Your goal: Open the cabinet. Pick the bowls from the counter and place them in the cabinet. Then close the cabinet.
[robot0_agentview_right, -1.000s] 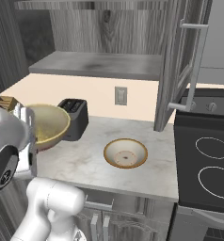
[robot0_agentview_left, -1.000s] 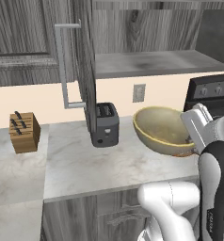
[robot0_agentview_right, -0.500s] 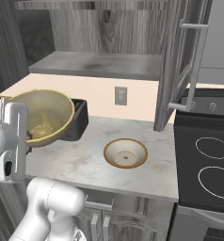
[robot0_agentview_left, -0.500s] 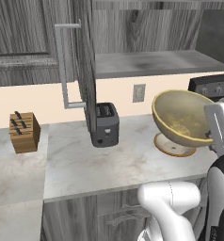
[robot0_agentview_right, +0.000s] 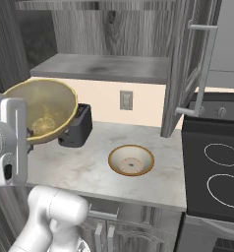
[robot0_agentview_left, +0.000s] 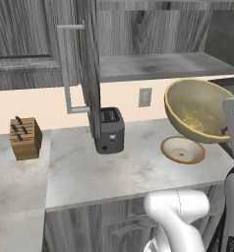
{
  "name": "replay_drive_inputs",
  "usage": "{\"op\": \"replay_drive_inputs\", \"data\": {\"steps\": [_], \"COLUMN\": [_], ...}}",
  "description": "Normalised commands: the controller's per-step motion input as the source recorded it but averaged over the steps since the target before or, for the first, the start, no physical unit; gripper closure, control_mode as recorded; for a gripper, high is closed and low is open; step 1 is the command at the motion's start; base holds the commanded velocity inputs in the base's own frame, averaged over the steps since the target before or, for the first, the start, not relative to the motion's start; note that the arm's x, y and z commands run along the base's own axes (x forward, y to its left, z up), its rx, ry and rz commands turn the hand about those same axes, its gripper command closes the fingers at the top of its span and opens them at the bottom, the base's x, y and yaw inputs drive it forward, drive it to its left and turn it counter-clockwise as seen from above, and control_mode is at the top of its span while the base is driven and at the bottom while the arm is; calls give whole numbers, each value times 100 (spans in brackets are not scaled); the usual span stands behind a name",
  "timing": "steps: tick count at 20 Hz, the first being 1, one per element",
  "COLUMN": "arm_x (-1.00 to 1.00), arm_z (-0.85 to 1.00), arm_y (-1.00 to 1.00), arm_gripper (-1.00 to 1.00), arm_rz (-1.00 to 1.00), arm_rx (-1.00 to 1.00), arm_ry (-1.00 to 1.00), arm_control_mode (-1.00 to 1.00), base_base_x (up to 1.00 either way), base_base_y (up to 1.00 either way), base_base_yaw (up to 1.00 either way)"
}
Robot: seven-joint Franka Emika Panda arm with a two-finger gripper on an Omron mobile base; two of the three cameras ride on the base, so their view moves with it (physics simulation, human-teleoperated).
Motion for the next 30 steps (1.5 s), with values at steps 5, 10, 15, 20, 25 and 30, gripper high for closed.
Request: {"op": "replay_drive_inputs", "data": {"steps": [5, 10, 15, 20, 25, 30], "arm_x": [10, 43, 51, 48, 41, 36], "arm_z": [31, 36, 33, 24, 9, 3], "arm_y": [0, 0, 0, 0, 0, 0], "arm_gripper": [100, 100, 100, 100, 100, 100], "arm_rz": [7, 1, -3, -1, 0, 4], "arm_rx": [-2, -5, -10, -9, -3, 0], "arm_ry": [-1, 2, 2, -1, -5, 0], "arm_control_mode": [-100, -100, -100, -100, -100, -100], "base_base_x": [0, 0, 0, 0, 0, 0], "base_base_y": [0, 0, 0, 0, 0, 0], "base_base_yaw": [0, 0, 0, 0, 0, 0]}}
